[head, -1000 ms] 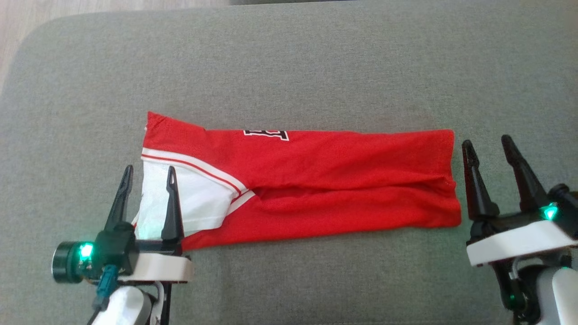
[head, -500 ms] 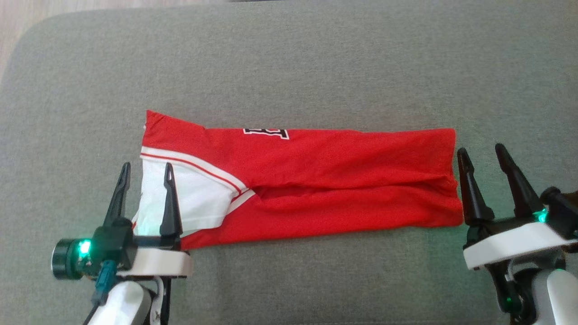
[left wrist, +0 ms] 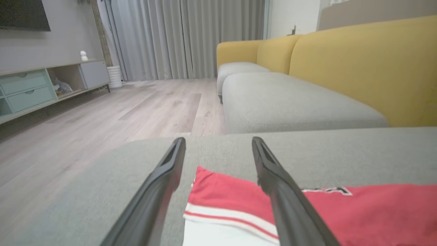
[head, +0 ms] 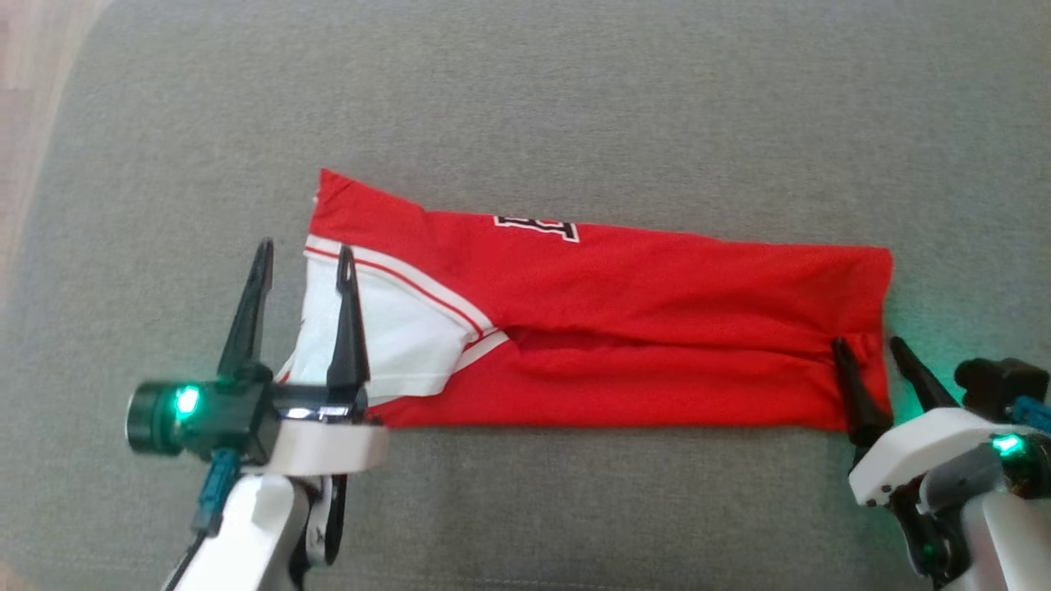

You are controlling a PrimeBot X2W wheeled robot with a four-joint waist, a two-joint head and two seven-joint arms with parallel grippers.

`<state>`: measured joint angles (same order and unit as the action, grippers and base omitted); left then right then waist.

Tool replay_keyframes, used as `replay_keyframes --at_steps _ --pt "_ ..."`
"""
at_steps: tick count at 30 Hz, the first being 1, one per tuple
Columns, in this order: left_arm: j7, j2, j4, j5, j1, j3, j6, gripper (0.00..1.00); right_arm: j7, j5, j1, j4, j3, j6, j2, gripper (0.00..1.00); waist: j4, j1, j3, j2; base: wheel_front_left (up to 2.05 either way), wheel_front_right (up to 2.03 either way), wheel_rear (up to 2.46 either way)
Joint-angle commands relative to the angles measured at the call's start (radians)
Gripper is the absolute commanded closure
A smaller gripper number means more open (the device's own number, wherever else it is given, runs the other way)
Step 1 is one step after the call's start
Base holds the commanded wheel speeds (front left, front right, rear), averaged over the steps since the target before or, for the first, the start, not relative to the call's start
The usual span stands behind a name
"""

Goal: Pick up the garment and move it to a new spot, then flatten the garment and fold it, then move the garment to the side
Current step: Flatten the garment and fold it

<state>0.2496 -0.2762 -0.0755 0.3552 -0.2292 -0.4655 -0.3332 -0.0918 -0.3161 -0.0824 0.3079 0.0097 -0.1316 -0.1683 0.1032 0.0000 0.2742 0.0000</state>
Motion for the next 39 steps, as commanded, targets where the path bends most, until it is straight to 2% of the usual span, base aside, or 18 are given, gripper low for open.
replay_keyframes --at_steps 1,2,3,4,9,15,23,27,31,35,39 --pt "0.012 -0.002 0.054 -0.029 -0.052 0.059 0.013 0.0 -0.04 -0.02 0.002 0.023 0.037 0.001 -0.005 0.0 0.015 0.0 0.001 0.0 0.0 0.0 0.0" --pt "0.012 0.004 0.065 -0.043 -0.049 0.07 0.019 0.0 -0.055 -0.031 0.005 0.034 0.047 0.001 -0.002 0.0 0.018 0.0 0.0 0.0 0.0 0.0 0.0" --pt "0.012 0.01 0.071 -0.053 -0.043 0.08 0.027 0.0 -0.064 -0.041 0.007 0.038 0.055 0.001 0.0 0.56 0.02 0.0 -0.002 0.0 0.0 0.0 0.0" --pt "0.012 0.016 0.074 -0.06 -0.037 0.089 0.034 0.0 -0.074 -0.049 0.011 0.041 0.064 0.001 0.002 1.0 0.021 0.0 -0.004 0.0 0.0 0.0 0.0" --pt "0.012 0.037 0.078 -0.086 -0.011 0.129 0.06 0.0 -0.081 -0.071 0.021 0.014 0.081 0.001 0.012 1.0 0.022 0.0 -0.013 0.0 0.0 0.0 0.0" --pt "0.012 0.063 0.063 -0.11 0.023 0.176 0.098 0.0 -0.048 -0.079 0.028 -0.056 0.051 0.001 -0.003 1.0 0.017 0.0 -0.031 0.0 0.0 0.0 0.0" --pt "0.012 0.087 0.025 -0.119 0.053 0.212 0.132 0.0 -0.047 -0.063 0.035 -0.132 -0.134 0.001 -0.058 1.0 0.003 0.0 -0.053 0.0 0.0 0.0 0.0" --pt "0.012 0.096 0.01 -0.117 0.065 0.226 0.144 0.0 -0.1 -0.055 0.028 -0.18 -0.173 0.001 -0.088 1.0 -0.008 0.0 -0.061 0.0 0.0 0.0 0.0" --pt "0.012 0.101 0.001 -0.119 0.071 0.237 0.151 0.0 -0.213 -0.079 -0.003 -0.302 -0.108 0.001 -0.078 1.0 -0.018 0.0 -0.065 0.0 0.0 0.0 0.0" --pt "0.012 0.104 -0.015 -0.115 0.067 0.24 0.163 0.0 -0.325 -0.102 -0.058 -0.438 0.018 0.001 -0.047 1.0 -0.022 0.0 -0.062 0.0 0.0 0.0 0.0" --pt "0.012 0.116 -0.024 -0.113 0.058 0.24 0.172 0.0 -0.375 -0.131 -0.128 -0.476 0.177 0.001 0.038 1.0 -0.006 0.0 -0.052 0.0 0.0 0.0 0.0"
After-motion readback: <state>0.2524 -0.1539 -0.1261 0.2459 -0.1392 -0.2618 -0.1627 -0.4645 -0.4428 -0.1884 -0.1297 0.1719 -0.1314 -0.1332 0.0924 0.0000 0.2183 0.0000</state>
